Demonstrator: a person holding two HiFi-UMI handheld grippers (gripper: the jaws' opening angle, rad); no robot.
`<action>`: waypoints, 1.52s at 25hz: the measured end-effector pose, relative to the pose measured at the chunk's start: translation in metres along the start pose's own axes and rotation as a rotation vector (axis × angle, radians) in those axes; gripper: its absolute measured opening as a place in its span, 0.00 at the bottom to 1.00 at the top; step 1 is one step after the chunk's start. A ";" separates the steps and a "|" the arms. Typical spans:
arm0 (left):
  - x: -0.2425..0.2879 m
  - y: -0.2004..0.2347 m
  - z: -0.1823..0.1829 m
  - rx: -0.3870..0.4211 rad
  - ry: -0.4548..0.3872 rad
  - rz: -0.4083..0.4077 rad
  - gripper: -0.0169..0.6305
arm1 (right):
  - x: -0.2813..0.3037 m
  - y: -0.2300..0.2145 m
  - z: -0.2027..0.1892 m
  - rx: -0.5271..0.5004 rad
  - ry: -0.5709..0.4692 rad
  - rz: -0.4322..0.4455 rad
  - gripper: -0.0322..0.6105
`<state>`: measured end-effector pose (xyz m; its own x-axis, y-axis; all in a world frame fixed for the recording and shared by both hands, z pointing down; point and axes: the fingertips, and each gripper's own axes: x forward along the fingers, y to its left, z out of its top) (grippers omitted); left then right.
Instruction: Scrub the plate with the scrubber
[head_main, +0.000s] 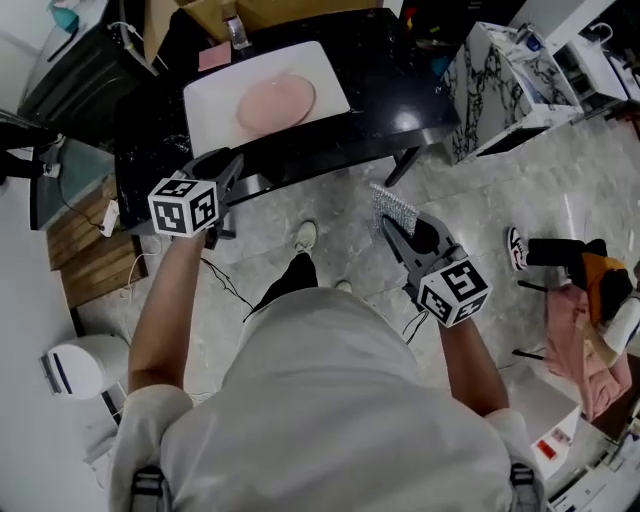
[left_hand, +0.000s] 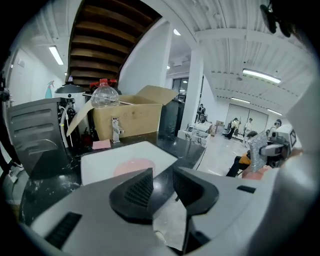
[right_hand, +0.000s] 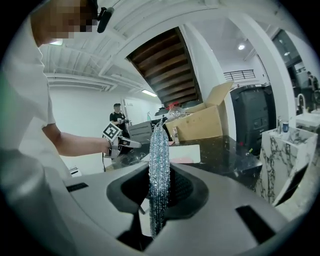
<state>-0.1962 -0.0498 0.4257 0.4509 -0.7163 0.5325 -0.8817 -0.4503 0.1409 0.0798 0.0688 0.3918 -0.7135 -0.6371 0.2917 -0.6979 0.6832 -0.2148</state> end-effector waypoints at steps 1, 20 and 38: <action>0.012 0.014 0.005 -0.008 0.007 0.001 0.22 | 0.005 -0.005 0.005 -0.004 0.002 -0.013 0.17; 0.226 0.217 -0.038 -0.080 0.377 -0.003 0.23 | 0.141 -0.067 0.049 0.036 0.045 -0.180 0.17; 0.305 0.265 -0.093 -0.098 0.527 -0.040 0.24 | 0.183 -0.085 0.047 0.075 0.126 -0.256 0.17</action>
<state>-0.3055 -0.3380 0.7029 0.3756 -0.3239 0.8683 -0.8856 -0.4018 0.2332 0.0056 -0.1226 0.4191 -0.5038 -0.7324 0.4580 -0.8600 0.4752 -0.1862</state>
